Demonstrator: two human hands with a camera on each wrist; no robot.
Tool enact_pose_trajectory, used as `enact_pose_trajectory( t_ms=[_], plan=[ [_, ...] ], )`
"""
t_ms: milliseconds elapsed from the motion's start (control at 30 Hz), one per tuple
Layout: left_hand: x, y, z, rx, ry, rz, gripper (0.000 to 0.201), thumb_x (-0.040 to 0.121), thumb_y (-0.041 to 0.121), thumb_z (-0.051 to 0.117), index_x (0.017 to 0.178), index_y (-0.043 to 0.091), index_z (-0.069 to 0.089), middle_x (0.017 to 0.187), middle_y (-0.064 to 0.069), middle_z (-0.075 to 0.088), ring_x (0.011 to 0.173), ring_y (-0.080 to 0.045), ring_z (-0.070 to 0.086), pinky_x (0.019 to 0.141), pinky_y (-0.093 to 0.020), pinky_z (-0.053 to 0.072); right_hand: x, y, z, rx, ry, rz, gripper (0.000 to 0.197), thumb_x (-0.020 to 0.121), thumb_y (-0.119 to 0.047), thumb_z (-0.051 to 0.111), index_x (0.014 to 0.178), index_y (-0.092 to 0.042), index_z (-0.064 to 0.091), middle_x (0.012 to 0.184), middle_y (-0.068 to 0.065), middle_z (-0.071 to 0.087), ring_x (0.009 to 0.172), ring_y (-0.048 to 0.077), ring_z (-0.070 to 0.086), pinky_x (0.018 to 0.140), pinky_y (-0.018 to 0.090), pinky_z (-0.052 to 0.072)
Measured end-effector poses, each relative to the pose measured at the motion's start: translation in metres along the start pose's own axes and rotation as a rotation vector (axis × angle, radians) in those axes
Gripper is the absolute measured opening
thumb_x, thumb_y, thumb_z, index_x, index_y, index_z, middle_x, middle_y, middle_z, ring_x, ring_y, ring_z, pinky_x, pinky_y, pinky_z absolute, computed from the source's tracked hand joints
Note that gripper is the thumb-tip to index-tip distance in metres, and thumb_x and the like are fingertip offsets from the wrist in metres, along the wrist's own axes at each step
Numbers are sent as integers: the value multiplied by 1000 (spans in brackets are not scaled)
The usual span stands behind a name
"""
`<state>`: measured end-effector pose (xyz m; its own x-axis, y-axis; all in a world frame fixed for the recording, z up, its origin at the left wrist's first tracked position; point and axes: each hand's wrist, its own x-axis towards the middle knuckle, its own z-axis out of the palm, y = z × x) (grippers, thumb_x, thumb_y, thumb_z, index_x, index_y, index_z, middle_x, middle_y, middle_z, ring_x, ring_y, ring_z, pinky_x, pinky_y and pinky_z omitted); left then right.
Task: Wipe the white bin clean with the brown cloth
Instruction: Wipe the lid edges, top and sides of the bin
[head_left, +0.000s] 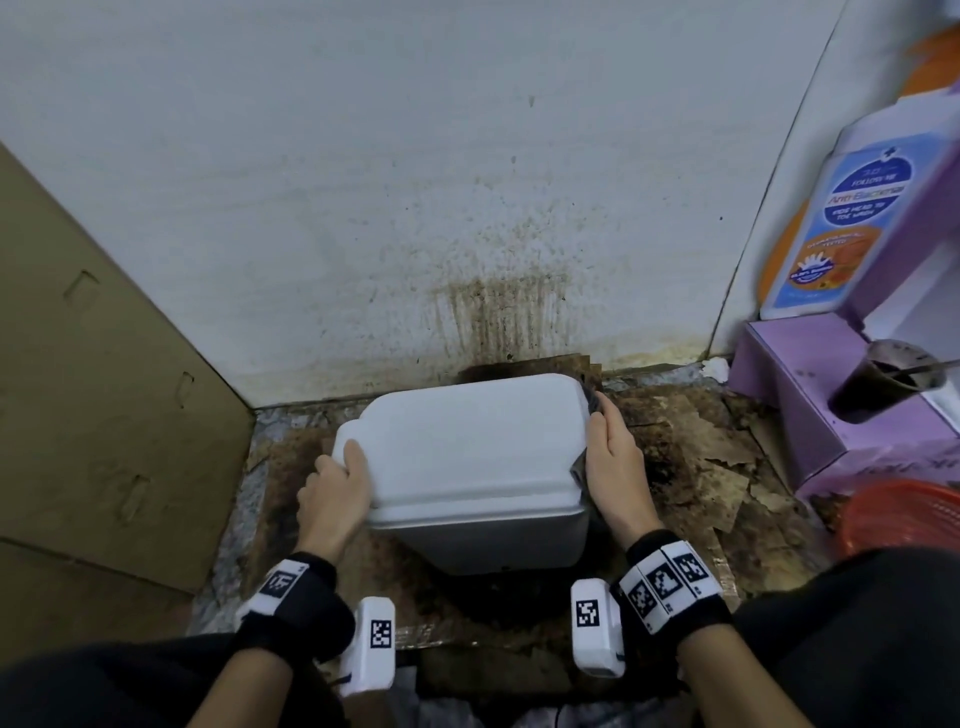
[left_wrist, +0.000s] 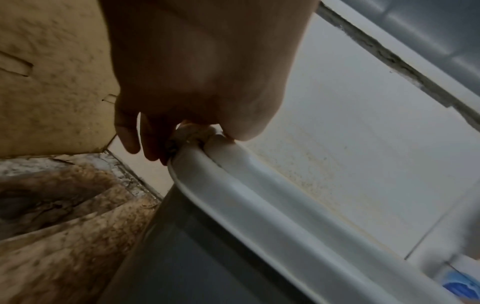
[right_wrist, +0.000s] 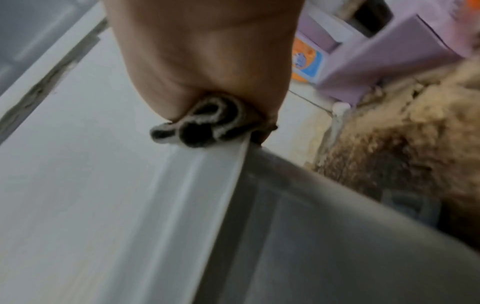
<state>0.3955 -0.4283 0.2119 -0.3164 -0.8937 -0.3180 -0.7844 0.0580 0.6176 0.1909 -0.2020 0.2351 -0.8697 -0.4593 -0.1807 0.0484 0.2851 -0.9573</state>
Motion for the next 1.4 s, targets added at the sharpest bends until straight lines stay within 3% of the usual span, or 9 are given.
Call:
enact_pose_trajectory(
  t_ms=[67,133,367,633,733,967,1233,1300,1400],
  plan=[
    [-3,4,7,6,12,21,78,107,62,23,148,-2,36,148,-27,46,136,-44,43,112,-57,38,0,7,0,8,43,32,49,111,-39,29,159,-30,31,153,-4,47,138,17,45,113,37,39],
    [-3,9,11,-2,15,46,75,106,62,26,143,-2,40,143,-26,49,134,-44,43,111,-57,38,-1,11,-4,10,96,65,49,110,-40,28,158,-31,31,156,-3,44,143,22,39,117,46,34],
    [15,23,6,27,-26,157,78,103,69,28,132,0,46,132,-26,55,126,-46,50,107,-61,42,-18,18,-3,86,282,123,46,110,-35,31,154,-29,39,150,-1,50,140,25,44,117,46,35],
    [40,57,-7,64,-157,295,70,108,59,31,150,5,44,153,-18,50,137,-35,49,102,-43,40,-72,26,42,162,527,115,48,110,-34,29,157,-25,34,158,-2,42,146,21,36,120,44,31],
    [44,47,-2,11,-151,322,67,107,62,32,141,7,49,143,-17,57,129,-34,53,96,-44,41,-72,32,46,167,538,93,48,111,-33,28,157,-22,33,159,-1,40,147,20,34,119,38,30],
    [23,43,12,6,19,258,82,100,73,19,149,11,43,150,-17,51,137,-39,48,112,-57,38,-33,35,4,187,255,110,45,110,-35,32,155,-30,37,152,-3,47,138,18,43,116,45,36],
    [-28,21,29,-184,67,-32,97,92,85,28,138,1,43,144,-24,46,127,-42,53,105,-53,45,16,22,-30,92,-122,107,38,111,-35,33,144,-29,51,135,-7,55,111,5,55,80,20,42],
    [-46,17,37,-231,27,-7,81,93,83,33,99,7,59,101,-13,62,102,-35,66,91,-47,57,20,21,-34,100,-160,102,38,111,-31,33,142,-25,55,132,-7,60,113,6,60,76,16,44],
    [-65,21,46,-384,-55,19,65,104,62,37,101,4,66,78,-3,59,69,-14,61,49,-13,46,18,21,-36,173,-183,88,37,111,-22,34,130,-22,65,122,-7,68,97,-5,68,69,9,50]
  ],
)
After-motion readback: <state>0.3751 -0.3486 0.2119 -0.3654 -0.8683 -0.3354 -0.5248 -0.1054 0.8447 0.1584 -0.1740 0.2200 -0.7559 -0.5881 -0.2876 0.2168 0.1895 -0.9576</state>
